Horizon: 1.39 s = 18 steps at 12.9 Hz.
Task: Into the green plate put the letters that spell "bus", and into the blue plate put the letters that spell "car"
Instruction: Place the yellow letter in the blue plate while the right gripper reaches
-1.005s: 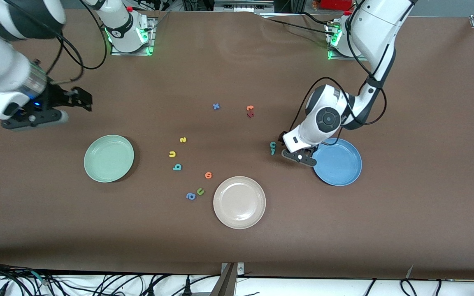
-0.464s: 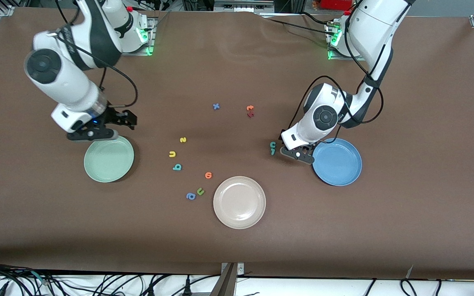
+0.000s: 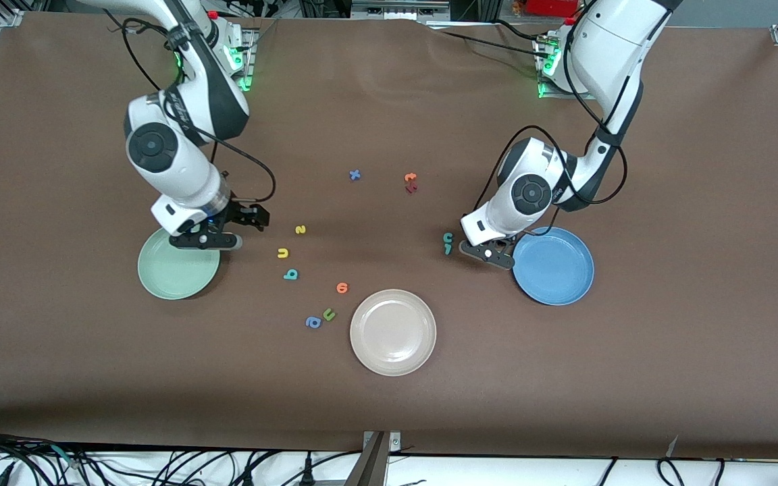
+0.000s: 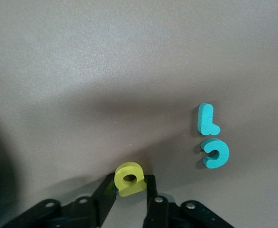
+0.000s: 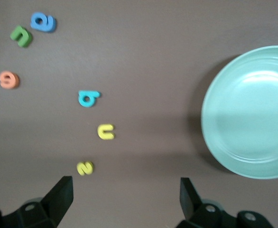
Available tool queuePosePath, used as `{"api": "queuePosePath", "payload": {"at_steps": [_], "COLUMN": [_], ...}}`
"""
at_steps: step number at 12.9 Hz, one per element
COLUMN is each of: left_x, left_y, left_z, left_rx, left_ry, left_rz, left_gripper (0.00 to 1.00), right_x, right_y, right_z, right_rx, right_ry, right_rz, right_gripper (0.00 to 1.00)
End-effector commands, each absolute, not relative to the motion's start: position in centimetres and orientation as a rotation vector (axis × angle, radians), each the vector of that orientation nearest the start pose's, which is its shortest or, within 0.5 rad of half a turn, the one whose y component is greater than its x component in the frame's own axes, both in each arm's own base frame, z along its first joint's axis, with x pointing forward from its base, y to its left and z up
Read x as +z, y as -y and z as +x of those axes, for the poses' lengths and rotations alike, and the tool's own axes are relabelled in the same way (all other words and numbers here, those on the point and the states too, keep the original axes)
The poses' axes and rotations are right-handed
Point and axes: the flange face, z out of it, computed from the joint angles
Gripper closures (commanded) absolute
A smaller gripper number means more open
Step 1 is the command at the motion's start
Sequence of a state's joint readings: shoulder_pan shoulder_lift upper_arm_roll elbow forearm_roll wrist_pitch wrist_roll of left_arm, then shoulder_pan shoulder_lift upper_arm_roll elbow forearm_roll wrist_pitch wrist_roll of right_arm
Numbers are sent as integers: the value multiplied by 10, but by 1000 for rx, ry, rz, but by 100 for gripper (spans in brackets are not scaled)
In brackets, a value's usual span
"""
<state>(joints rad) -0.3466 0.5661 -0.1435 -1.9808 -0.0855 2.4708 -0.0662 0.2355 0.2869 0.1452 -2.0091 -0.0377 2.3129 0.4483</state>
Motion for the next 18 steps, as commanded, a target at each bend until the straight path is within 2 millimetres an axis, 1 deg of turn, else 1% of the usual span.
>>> {"api": "queuePosePath", "payload": {"at_steps": [1,2,3,4,5,6,7,8,9,11,12,13,14,15,18], "left_x": [172,188,204,224,246,262,269,272,269,252,244,235,230,230,238], "left_y": [285,282,281,277,269,252,235,214,195,151,141,140,139,139,156], "left_z": [532,537,538,539,545,553,561,572,580,599,604,604,604,604,604], "left_rx": [162,134,143,167,179,198,215,212,203,202,209,218,230,231,211], "left_ry": [-564,-560,-558,-555,-537,-501,-471,-434,-432,-434,-457,-467,-467,-466,-473], "left_rz": [-3176,-3179,-3176,-3168,-3167,-3170,-3172,-3172,-3147,-3074,-3048,-3045,-3045,-3046,-3060], "left_gripper": [87,87,86,86,86,85,85,85,85,84,82,74,36,0,0], "right_x": [279,266,251,239,227,218,208,199,191,180,175,174,174,171,168], "right_y": [-242,-246,-247,-252,-253,-252,-251,-251,-252,-248,-248,-249,-250,-250,-257], "right_z": [562,564,563,560,559,560,561,562,562,563,562,562,562,561,557], "right_rx": [-87,-96,-97,-103,-99,-106,-120,-134,-141,-158,-153,-152,-153,-144,-137], "right_ry": [-109,-98,-66,-7,21,22,16,10,10,1,2,3,11,9,21], "right_rz": [-3094,-3087,-3101,-3123,-3136,-3132,-3122,-3113,-3109,-3108,-3109,-3109,-3109,-3112,-3110], "right_gripper": [1,1,1,1,1,1,1,5,6,12,12,12,13,14,17]}}
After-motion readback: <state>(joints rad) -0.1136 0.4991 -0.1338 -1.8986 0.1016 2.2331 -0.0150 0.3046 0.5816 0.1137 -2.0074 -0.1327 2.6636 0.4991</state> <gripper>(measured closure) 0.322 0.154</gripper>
